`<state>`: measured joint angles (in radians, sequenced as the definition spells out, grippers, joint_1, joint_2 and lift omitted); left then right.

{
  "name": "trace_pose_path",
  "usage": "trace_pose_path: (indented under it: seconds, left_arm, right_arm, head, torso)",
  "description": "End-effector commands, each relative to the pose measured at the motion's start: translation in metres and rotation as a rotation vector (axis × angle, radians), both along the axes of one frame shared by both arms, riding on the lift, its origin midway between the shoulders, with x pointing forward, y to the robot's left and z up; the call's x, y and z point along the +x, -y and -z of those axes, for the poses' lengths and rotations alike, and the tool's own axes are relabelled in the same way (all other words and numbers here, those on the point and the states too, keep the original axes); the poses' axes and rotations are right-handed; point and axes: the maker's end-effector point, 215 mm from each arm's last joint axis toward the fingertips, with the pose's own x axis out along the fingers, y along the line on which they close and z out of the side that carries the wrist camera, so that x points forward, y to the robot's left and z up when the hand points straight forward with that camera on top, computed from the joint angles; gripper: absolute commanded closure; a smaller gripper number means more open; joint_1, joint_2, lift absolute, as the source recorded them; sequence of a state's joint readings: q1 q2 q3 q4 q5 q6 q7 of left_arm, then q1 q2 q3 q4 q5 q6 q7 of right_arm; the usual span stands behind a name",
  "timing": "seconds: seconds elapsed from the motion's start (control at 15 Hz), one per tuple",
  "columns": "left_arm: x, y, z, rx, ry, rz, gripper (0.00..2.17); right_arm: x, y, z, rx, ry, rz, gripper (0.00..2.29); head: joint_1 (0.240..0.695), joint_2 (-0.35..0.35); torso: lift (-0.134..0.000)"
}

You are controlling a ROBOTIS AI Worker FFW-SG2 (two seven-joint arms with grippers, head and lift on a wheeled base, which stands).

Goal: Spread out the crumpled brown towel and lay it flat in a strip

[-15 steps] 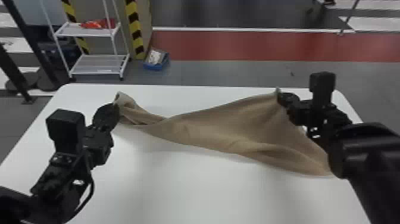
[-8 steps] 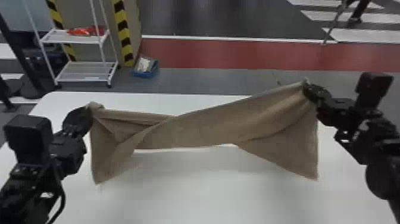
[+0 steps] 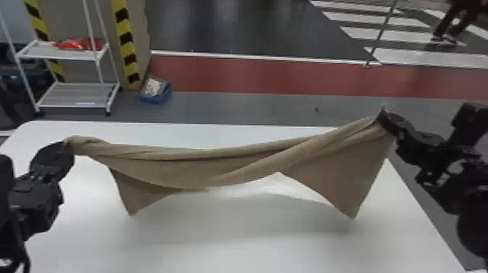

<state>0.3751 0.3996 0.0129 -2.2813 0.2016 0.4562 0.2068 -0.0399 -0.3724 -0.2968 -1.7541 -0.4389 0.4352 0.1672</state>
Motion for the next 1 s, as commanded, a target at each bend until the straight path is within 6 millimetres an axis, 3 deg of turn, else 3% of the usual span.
trace_pose_path:
  seconds: [0.0, 0.27, 0.6, 0.67, 0.73, 0.8, 0.93]
  left_arm:
    - [0.006, 0.018, 0.015, -0.003, -0.025, 0.034, 1.38]
    - [0.022, 0.048, 0.02, -0.01, -0.026, 0.083, 1.38]
    - [0.06, 0.112, 0.076, 0.009, -0.081, 0.17, 1.38]
    - [0.065, 0.124, 0.086, 0.02, -0.09, 0.18, 1.24]
    - [0.066, 0.127, 0.09, 0.027, -0.091, 0.184, 0.77]
    - [0.066, 0.128, 0.09, 0.037, -0.089, 0.187, 0.1]
    - [0.066, 0.115, 0.085, 0.052, -0.078, 0.159, 0.0]
  right_arm:
    - [-0.01, -0.008, 0.011, 0.005, -0.003, -0.009, 1.42]
    - [-0.024, 0.002, 0.022, -0.002, -0.011, 0.01, 1.42]
    - [-0.033, 0.001, 0.033, 0.008, -0.027, 0.012, 1.42]
    - [-0.034, 0.001, 0.036, 0.008, -0.032, 0.011, 1.42]
    - [-0.035, 0.001, 0.038, 0.008, -0.035, 0.011, 1.42]
    - [-0.036, 0.001, 0.038, 0.007, -0.035, 0.011, 1.42]
    - [-0.037, 0.001, 0.04, 0.008, -0.036, 0.011, 1.42]
  head:
    - [0.641, -0.149]
    - [0.663, -0.169]
    - [0.673, -0.215]
    - [0.677, -0.225]
    - [0.683, -0.244]
    - [0.687, -0.253]
    - [0.691, -0.263]
  torso:
    - [-0.124]
    - [-0.124]
    - [-0.124]
    - [-0.124]
    - [-0.124]
    - [-0.124]
    - [-0.124]
